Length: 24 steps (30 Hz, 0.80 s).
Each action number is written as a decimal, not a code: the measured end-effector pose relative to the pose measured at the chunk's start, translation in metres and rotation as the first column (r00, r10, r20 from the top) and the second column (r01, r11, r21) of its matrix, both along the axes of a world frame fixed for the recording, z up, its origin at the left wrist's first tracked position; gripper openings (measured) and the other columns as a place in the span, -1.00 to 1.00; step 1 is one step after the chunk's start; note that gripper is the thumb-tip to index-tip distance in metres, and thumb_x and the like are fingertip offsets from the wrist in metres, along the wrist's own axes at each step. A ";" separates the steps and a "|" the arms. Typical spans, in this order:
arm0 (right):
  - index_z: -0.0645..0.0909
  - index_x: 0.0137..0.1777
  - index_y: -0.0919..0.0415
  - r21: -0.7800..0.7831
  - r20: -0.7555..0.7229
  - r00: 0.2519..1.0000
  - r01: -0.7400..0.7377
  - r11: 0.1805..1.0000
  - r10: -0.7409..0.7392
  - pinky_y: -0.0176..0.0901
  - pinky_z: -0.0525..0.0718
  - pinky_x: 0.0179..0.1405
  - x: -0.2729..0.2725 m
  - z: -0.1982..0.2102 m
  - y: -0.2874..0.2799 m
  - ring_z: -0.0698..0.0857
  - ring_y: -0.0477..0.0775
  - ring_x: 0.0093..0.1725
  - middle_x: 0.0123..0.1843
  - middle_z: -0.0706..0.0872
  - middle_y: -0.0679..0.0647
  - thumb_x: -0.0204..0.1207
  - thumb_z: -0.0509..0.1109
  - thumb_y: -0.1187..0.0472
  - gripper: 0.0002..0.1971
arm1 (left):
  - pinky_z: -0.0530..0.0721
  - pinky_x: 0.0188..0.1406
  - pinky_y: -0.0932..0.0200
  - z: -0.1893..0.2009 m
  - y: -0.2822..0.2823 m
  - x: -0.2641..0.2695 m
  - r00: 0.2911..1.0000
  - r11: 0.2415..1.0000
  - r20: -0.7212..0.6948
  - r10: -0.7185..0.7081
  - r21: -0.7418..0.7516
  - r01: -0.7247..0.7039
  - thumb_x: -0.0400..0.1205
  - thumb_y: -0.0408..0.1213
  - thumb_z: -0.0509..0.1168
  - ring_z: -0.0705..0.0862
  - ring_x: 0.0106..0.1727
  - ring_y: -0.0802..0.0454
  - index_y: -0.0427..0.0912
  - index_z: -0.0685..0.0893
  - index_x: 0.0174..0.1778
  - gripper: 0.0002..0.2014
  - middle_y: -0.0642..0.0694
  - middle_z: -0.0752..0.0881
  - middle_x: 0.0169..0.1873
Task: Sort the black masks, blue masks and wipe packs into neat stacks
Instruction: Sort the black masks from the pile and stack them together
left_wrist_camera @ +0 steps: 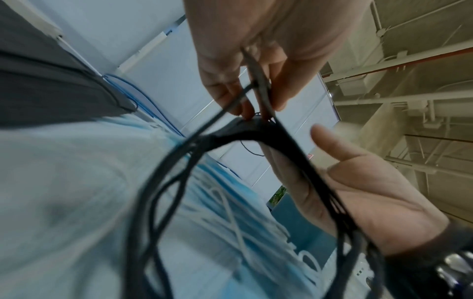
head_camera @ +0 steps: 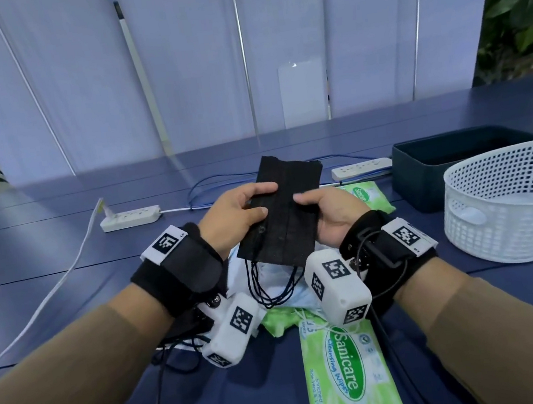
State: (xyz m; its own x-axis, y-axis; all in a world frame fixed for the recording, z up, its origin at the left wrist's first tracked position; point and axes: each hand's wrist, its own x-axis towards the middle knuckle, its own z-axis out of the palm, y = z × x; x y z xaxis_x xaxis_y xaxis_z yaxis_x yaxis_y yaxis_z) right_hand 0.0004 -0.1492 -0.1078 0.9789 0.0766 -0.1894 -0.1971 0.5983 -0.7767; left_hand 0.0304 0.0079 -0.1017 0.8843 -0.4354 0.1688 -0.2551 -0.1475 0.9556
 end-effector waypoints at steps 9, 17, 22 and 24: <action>0.45 0.38 0.31 -0.290 0.216 0.967 -0.069 0.955 0.136 0.04 0.69 0.06 0.000 0.000 -0.008 0.69 0.17 0.00 0.10 0.68 0.22 0.55 0.01 0.64 -0.52 | 0.58 -0.14 0.08 0.021 0.024 0.019 0.984 0.999 -0.179 0.021 -0.032 -0.027 0.64 -0.46 0.19 0.60 -0.18 -0.01 -0.11 0.56 0.08 -0.81 -0.10 0.64 -0.13; 0.54 0.16 0.23 -0.315 0.221 0.944 -0.168 0.934 0.244 -0.17 0.77 -0.15 -0.001 -0.003 -0.010 0.73 0.07 -0.11 0.02 0.71 0.19 0.54 0.01 0.65 -0.57 | 0.61 -0.47 0.27 0.025 0.016 0.013 0.996 0.938 -0.049 -0.070 -0.343 0.049 0.67 -0.62 0.00 0.65 -0.37 0.13 -0.06 0.56 0.17 -0.60 -0.04 0.72 -0.20; 0.54 0.20 0.23 -0.340 0.229 0.940 -0.166 0.926 0.252 -0.22 0.77 -0.24 -0.001 -0.002 -0.016 0.75 0.02 -0.16 -0.03 0.73 0.15 0.55 0.02 0.65 -0.56 | 0.64 -0.43 0.25 0.027 0.020 0.010 0.981 0.925 -0.021 -0.191 -0.338 0.173 0.50 -0.65 0.09 0.67 -0.29 0.12 -0.04 0.56 0.23 -0.49 -0.10 0.67 -0.03; 0.54 0.21 0.22 -0.399 0.241 0.935 -0.148 0.905 0.259 -0.21 0.77 -0.18 -0.001 -0.002 -0.015 0.73 0.03 -0.12 0.00 0.73 0.14 0.55 0.03 0.65 -0.55 | 0.63 -0.43 0.24 0.030 0.020 0.009 0.985 0.934 -0.035 -0.167 -0.326 0.147 0.47 -0.48 0.18 0.66 -0.26 0.10 -0.07 0.58 0.13 -0.64 -0.06 0.67 -0.07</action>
